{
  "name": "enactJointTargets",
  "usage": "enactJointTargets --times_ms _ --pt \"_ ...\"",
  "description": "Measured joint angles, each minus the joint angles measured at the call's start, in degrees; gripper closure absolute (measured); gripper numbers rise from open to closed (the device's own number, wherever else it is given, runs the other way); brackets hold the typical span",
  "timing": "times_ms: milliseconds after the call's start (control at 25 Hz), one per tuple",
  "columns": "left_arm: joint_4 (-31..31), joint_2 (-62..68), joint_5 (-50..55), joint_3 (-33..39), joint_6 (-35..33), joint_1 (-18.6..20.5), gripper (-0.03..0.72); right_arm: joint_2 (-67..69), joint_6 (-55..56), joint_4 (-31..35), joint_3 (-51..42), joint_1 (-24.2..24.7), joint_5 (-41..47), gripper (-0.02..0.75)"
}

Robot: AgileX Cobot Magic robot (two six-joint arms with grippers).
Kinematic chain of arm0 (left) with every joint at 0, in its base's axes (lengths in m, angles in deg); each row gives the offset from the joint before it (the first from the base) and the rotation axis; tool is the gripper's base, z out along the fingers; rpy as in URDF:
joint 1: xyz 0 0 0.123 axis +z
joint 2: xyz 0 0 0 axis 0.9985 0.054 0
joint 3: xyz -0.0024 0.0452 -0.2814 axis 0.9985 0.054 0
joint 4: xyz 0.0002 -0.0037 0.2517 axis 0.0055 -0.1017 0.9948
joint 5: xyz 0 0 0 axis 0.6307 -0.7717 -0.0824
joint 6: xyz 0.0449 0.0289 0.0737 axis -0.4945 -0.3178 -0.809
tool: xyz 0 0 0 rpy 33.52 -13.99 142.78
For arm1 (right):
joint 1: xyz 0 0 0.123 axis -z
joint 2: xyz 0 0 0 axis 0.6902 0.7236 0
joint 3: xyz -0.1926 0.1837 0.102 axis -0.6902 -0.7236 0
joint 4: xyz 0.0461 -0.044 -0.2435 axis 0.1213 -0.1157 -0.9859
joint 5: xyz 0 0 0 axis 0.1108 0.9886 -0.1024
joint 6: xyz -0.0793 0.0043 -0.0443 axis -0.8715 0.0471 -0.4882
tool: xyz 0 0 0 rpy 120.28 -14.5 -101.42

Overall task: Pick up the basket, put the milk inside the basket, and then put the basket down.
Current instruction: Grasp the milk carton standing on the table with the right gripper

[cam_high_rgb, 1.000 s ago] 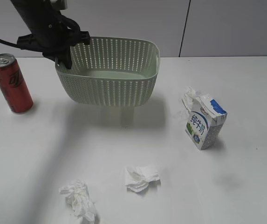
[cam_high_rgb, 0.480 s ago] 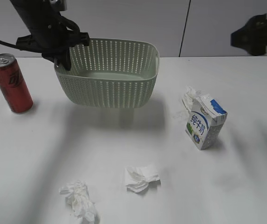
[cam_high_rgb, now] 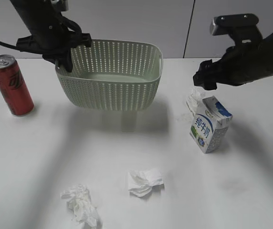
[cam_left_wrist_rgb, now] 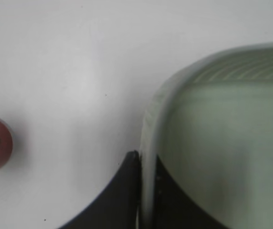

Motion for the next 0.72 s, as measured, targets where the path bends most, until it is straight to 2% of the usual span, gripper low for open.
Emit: enactJointTargets --times_ms 160,200,240,280,320,360,400,480,560,720 --pt "0.2 0.0 0.0 0.0 0.0 0.0 0.685 4.8 0.0 0.4 0.1 0.0 -3.8 0.150" --pt "0.3 0.0 0.0 0.0 0.0 0.0 0.685 5.7 0.0 0.4 0.1 0.0 -4.6 0.178" --pt "0.3 0.0 0.0 0.0 0.0 0.0 0.685 6.4 0.0 0.6 0.1 0.0 -5.8 0.232" --pt "0.4 0.0 0.0 0.0 0.0 0.0 0.685 7.0 0.0 0.9 0.1 0.0 -6.9 0.319" --pt "0.4 0.0 0.0 0.0 0.0 0.0 0.685 7.3 0.0 1.2 0.2 0.0 -6.9 0.415" --pt "0.4 0.0 0.0 0.0 0.0 0.0 0.685 7.6 0.0 1.3 0.2 0.0 -7.6 0.543" --pt "0.4 0.0 0.0 0.0 0.0 0.0 0.685 7.8 0.0 1.4 0.2 0.0 -7.9 0.631" --pt "0.4 0.0 -0.1 0.0 0.0 0.0 0.685 8.2 0.0 1.5 0.2 0.0 -8.1 0.710" --pt "0.4 0.0 -0.1 0.0 0.0 0.0 0.685 8.2 0.0 1.5 0.2 0.0 -8.2 0.743" --pt "0.5 0.0 -0.1 0.0 0.0 0.0 0.685 8.2 0.0 1.6 0.3 0.0 -8.3 0.743"
